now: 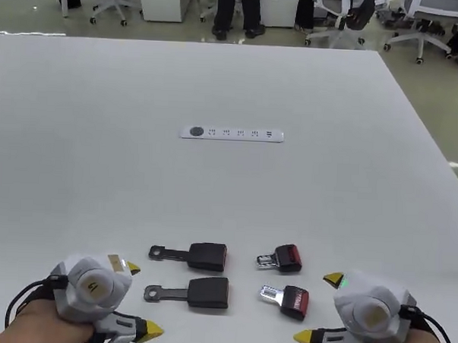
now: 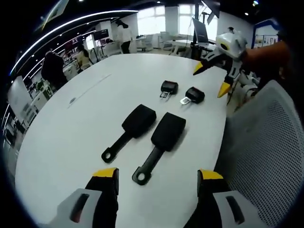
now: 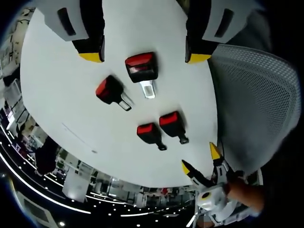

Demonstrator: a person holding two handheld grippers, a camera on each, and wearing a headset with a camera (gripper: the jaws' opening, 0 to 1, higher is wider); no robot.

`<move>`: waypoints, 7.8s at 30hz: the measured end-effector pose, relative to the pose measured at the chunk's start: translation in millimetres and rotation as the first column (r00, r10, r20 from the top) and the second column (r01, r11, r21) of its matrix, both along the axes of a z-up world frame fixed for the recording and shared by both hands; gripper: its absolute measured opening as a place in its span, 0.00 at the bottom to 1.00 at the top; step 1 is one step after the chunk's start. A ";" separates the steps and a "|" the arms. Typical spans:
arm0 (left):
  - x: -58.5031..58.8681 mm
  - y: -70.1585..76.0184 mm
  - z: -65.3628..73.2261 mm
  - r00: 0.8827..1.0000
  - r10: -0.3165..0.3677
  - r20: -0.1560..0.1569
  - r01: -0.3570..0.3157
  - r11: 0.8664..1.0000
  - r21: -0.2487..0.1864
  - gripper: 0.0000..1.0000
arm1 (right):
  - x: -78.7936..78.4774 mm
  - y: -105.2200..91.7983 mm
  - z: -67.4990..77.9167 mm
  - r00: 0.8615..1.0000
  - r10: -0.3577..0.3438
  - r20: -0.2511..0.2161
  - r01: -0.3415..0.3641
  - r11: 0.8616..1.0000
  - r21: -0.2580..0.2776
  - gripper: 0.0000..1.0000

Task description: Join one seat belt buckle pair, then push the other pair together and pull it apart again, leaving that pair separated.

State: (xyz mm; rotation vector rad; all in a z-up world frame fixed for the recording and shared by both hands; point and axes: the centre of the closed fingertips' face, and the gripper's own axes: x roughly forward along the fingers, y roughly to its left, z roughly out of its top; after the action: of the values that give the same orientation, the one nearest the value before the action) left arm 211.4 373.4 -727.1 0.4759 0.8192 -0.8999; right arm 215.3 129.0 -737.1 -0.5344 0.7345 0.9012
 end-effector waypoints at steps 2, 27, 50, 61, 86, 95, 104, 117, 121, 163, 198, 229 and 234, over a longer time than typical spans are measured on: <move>2.8 -5.5 -3.2 1.000 -0.027 0.001 0.027 1.000 0.004 0.66 | 0.1 1.7 -1.6 1.000 0.011 -0.003 -0.011 1.000 -0.010 0.68; 19.8 -51.9 -28.1 0.962 -0.267 -0.056 0.271 0.959 0.088 0.50 | 3.4 14.5 -27.7 0.987 0.083 -0.139 -0.088 0.996 -0.034 0.50; 21.7 -67.6 -46.3 0.915 -0.389 -0.104 0.399 0.911 0.108 0.38 | 11.3 16.7 -45.0 0.966 0.183 -0.185 -0.202 0.975 -0.092 0.33; 15.9 -68.9 -54.8 0.893 -0.440 -0.089 0.449 0.885 0.125 0.33 | 14.4 18.4 -47.2 0.945 0.280 -0.168 -0.291 0.956 -0.045 0.33; 15.7 -67.5 -56.8 0.850 -0.510 -0.135 0.527 0.835 0.161 0.32 | 12.5 26.2 -46.0 0.874 0.432 -0.223 -0.464 0.879 -0.114 0.32; 13.6 -69.6 -55.7 0.849 -0.509 -0.145 0.527 0.835 0.155 0.32 | 10.1 47.8 -46.7 0.865 0.452 -0.220 -0.484 0.866 -0.124 0.32; 14.3 -68.6 -55.4 0.851 -0.503 -0.152 0.524 0.835 0.166 0.32 | 1.7 68.5 -47.8 0.845 0.485 -0.226 -0.520 0.843 -0.136 0.32; 14.3 -67.2 -56.1 0.851 -0.503 -0.148 0.523 0.835 0.170 0.33 | 3.3 88.3 -47.2 0.841 0.495 -0.219 -0.530 0.836 -0.145 0.32; 13.9 -67.7 -56.0 0.853 -0.501 -0.143 0.520 0.840 0.156 0.32 | 4.5 87.1 -45.0 0.839 0.505 -0.201 -0.531 0.840 -0.107 0.31; 16.4 -67.8 -55.4 0.842 -0.525 -0.125 0.537 0.836 0.110 0.32 | 4.0 109.1 -47.6 0.826 0.526 -0.204 -0.555 0.822 -0.128 0.31; 10.0 -65.2 -49.5 0.851 -0.502 -0.153 0.518 0.850 0.096 0.38 | 11.0 108.2 -45.3 0.868 0.455 -0.201 -0.477 0.875 -0.082 0.35; 95.4 -69.9 -16.8 0.904 -0.424 -0.055 0.427 0.900 0.084 0.52 | 97.1 33.1 -11.1 0.922 0.374 -0.099 -0.386 0.908 -0.162 0.35; 98.8 -68.0 -27.5 0.895 -0.440 -0.075 0.445 0.889 0.107 0.52 | 97.6 26.5 -28.1 0.911 0.392 -0.128 -0.411 0.891 -0.195 0.34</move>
State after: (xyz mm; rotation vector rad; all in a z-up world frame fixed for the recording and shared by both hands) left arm 310.2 305.3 -754.6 0.7708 0.8273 -1.2929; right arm 312.9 155.4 -765.2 -0.8699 0.8214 1.2432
